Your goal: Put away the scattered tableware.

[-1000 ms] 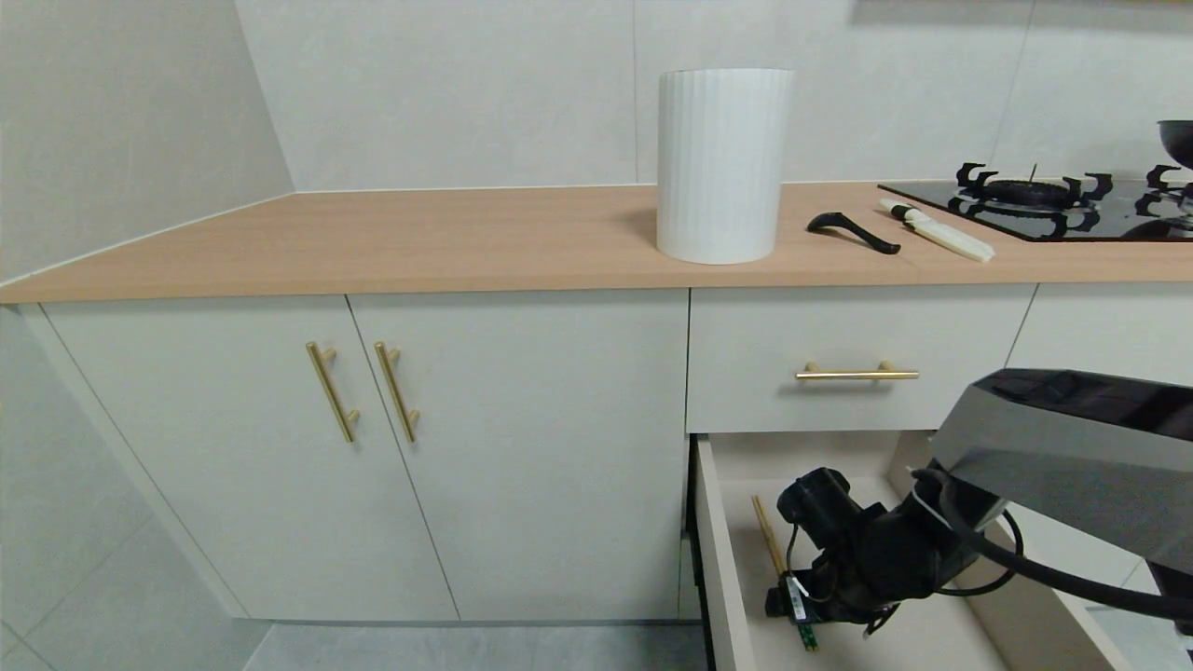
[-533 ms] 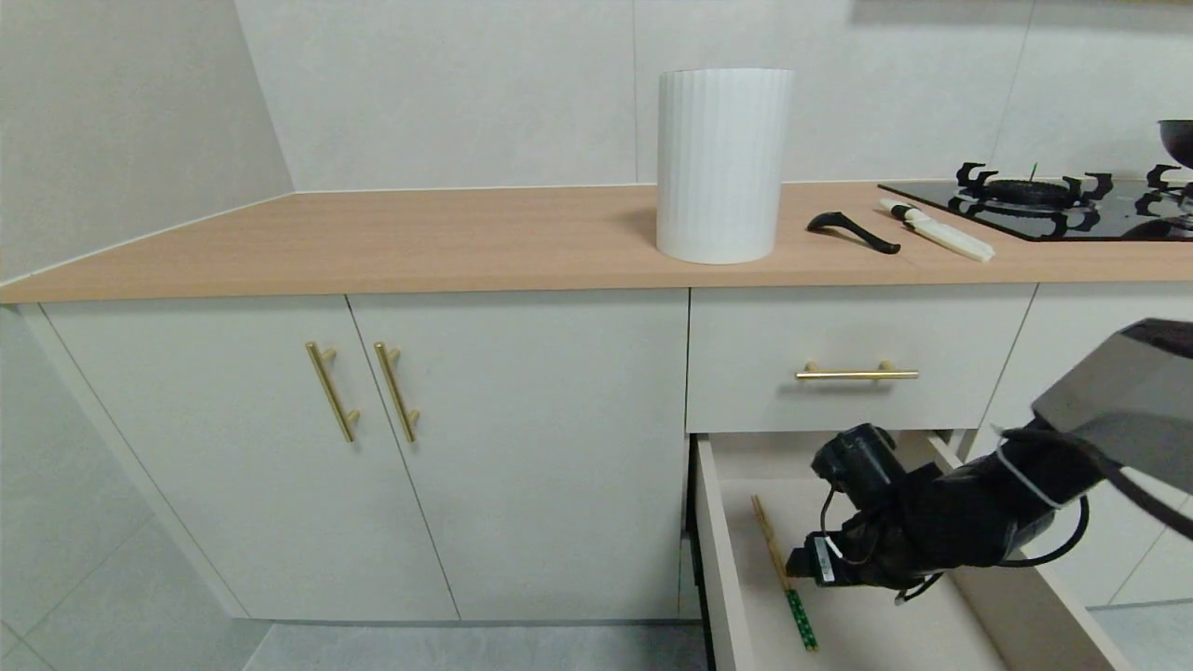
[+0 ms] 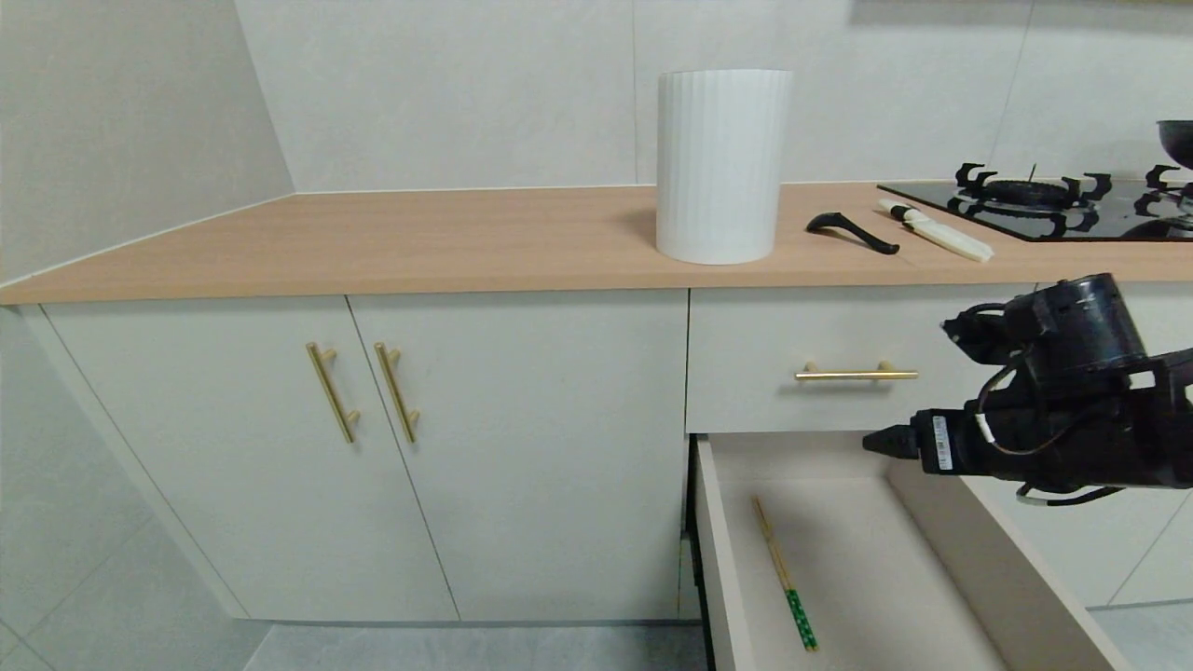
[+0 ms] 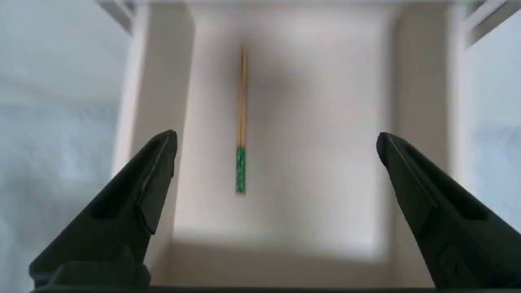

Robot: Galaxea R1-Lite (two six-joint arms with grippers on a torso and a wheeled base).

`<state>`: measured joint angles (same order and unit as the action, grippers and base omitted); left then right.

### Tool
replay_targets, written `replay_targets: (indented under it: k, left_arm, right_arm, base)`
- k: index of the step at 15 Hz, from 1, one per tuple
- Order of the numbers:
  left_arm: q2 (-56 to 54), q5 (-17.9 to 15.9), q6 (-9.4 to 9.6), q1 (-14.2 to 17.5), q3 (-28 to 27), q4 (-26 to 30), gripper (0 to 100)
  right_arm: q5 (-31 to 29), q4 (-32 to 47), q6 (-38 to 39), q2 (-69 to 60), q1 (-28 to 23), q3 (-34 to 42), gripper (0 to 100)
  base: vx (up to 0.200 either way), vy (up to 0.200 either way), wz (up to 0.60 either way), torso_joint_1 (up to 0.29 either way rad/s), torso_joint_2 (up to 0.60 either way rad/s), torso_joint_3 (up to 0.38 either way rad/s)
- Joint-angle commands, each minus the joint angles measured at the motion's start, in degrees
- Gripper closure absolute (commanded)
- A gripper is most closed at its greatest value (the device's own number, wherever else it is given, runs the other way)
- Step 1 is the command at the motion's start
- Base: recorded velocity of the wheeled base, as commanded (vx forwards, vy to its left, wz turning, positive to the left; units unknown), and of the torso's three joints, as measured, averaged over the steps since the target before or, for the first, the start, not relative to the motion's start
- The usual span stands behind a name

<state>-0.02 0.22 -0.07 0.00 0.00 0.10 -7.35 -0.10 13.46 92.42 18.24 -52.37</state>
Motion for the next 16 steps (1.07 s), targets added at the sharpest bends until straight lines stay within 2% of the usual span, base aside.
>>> replay_targets:
  k: [1,8,12,16]
  left_arm:
    - [0.0,0.0,-0.01,0.0,0.0,0.0,0]
    - [0.0,0.0,-0.01,0.0,0.0,0.0,0]
    - [0.0,0.0,-0.01,0.0,0.0,0.0,0]
    - [0.0,0.0,-0.01,0.0,0.0,0.0,0]
  right_arm:
    - [0.0,-0.2,-0.2,-4.4,-0.6,0.0,0]
    - [0.1,-0.4,-0.2,-3.7,-1.2,0.4,0]
    - [0.1,-0.5,-0.3,-3.5,-1.1,0.8,0]
    - [0.1,-0.5,-0.3,-3.5,-1.2,0.8,0]
  base:
    - [0.000,0.000,0.00,0.000,0.00,0.000]
    - [0.000,0.000,0.00,0.002,-0.02,-0.008]
    - [0.000,0.000,0.00,0.084,-0.27,-0.270]
    - [0.000,0.000,0.00,0.138,-0.53,-0.310]
